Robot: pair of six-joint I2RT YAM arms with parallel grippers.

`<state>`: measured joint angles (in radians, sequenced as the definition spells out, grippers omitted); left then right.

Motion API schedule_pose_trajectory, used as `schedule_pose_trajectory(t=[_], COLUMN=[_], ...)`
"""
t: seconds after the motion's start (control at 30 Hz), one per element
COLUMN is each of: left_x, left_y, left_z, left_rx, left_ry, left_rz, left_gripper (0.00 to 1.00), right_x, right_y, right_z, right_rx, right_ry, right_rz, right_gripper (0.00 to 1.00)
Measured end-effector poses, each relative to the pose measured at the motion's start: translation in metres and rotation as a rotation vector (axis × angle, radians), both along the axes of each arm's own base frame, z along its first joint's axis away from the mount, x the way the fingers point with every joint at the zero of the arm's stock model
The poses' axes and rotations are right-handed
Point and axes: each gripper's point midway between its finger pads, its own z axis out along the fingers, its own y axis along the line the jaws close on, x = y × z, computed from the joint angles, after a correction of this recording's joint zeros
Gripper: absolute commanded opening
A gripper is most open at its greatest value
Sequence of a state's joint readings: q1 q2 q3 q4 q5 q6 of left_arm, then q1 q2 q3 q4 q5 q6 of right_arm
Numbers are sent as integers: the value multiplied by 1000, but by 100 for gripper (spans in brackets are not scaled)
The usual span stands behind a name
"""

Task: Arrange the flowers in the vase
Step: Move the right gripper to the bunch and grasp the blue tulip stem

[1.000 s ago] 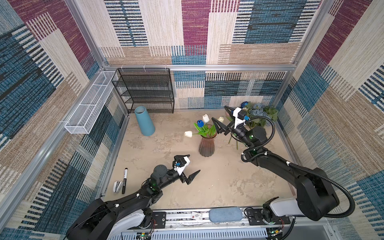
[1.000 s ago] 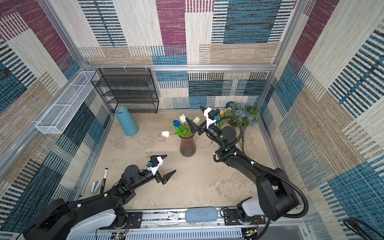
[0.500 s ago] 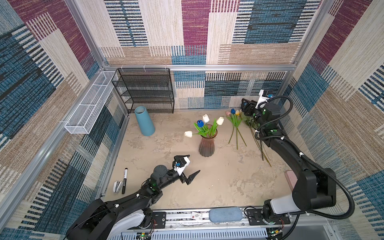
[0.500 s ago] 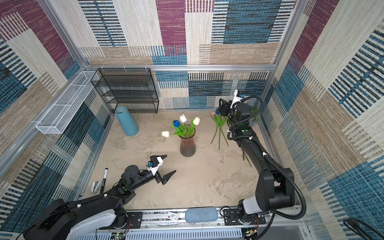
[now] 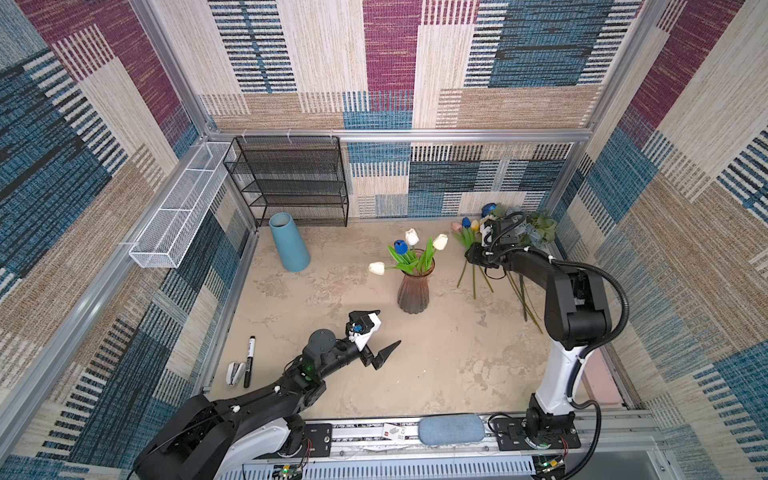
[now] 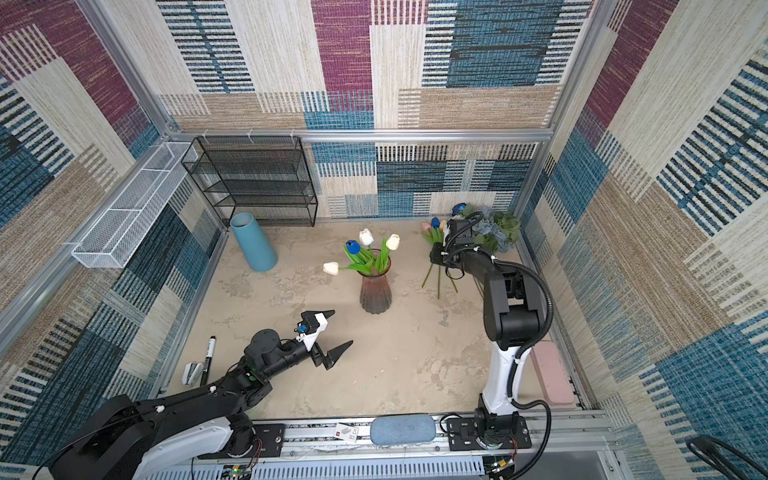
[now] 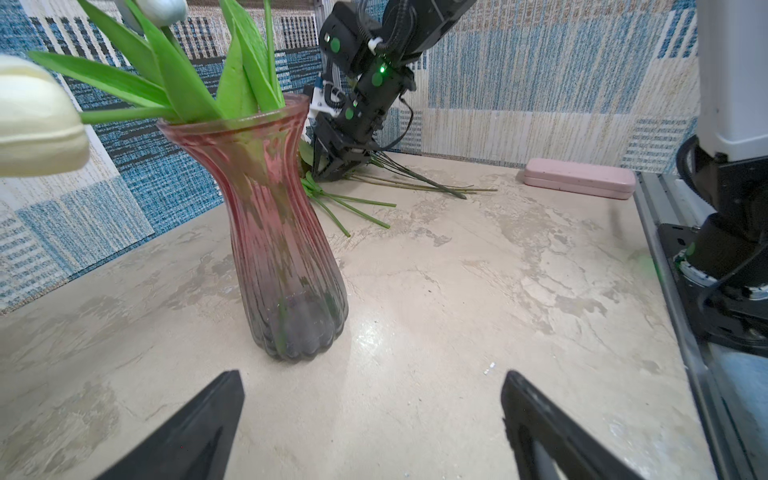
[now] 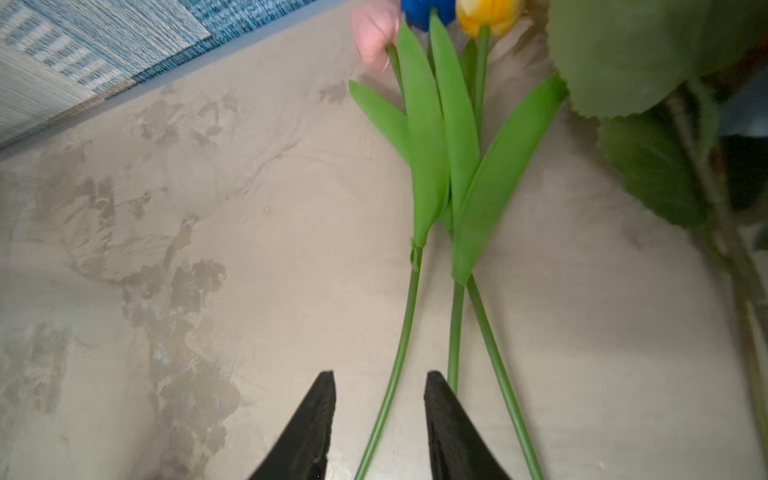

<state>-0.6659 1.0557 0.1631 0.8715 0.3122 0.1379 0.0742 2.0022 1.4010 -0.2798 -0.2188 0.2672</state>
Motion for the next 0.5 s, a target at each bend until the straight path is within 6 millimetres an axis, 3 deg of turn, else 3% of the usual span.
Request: schedule_pose_trajectory(t=[0.5], left_x=[3], left_y=[1], left_z=[-4], left_rx=[9], left_ry=[9], left_rz=[18], left_gripper=[99], right_x=[23], right_y=[6], right_z=[-25], right_rx=[-70], right_ry=[37], right_rz=[-27], right_gripper=[39])
